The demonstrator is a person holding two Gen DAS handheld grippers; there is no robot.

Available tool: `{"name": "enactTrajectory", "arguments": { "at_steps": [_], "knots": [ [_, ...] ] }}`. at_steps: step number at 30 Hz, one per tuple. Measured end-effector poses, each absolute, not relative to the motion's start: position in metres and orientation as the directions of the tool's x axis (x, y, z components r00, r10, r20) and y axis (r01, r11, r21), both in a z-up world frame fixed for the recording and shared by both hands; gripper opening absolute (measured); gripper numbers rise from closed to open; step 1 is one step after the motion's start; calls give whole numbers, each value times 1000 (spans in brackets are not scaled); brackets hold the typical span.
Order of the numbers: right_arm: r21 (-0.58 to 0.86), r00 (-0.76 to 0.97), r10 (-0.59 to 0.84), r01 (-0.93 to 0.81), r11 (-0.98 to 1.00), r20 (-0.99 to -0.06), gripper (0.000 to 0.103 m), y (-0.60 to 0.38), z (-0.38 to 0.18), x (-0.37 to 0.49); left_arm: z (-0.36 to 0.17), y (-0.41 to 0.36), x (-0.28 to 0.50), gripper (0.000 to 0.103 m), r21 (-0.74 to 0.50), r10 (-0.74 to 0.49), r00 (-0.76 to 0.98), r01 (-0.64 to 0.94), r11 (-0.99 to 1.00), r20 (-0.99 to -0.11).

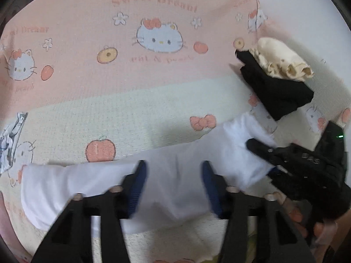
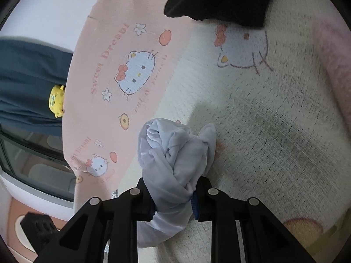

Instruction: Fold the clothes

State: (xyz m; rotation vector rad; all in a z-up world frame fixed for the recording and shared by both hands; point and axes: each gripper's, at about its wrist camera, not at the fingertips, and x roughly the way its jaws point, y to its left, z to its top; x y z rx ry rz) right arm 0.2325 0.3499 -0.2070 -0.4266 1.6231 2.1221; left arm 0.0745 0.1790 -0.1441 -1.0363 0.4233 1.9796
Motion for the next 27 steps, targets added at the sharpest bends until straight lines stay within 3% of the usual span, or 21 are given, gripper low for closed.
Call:
{"name": "enactTrajectory", "arguments": {
  "at_steps": [5, 9, 14, 15, 19, 27],
  "knots": [
    [826, -851, 180, -523, -212, -493, 23, 344, -204, 235, -156, 176, 55, 29, -214, 537, -233, -736, -642, -811],
    [820, -842, 216, -534, -204, -495, 23, 334, -201, 238, -181, 155, 29, 26, -424, 578, -140, -547, -722, -804],
    [787, -813, 237, -578, -215, -532, 23, 330, -191, 234, -196, 129, 10, 20, -649, 702, -88, -312, -693, -707],
    [785, -811, 238, -580, -219, -534, 23, 330, -189, 232, -198, 130, 10, 20, -671, 719, -71, -305, -676, -692],
    [765, -805, 255, -591, -257, -536, 23, 327, -177, 224, -197, 139, 19, 17, -561, 658, -104, -437, -704, -745],
    [788, -861, 231, -509, -346, -454, 23, 308, -148, 208, -215, 126, 10, 6, -679, 730, -32, -342, -650, -683]
  ]
}}
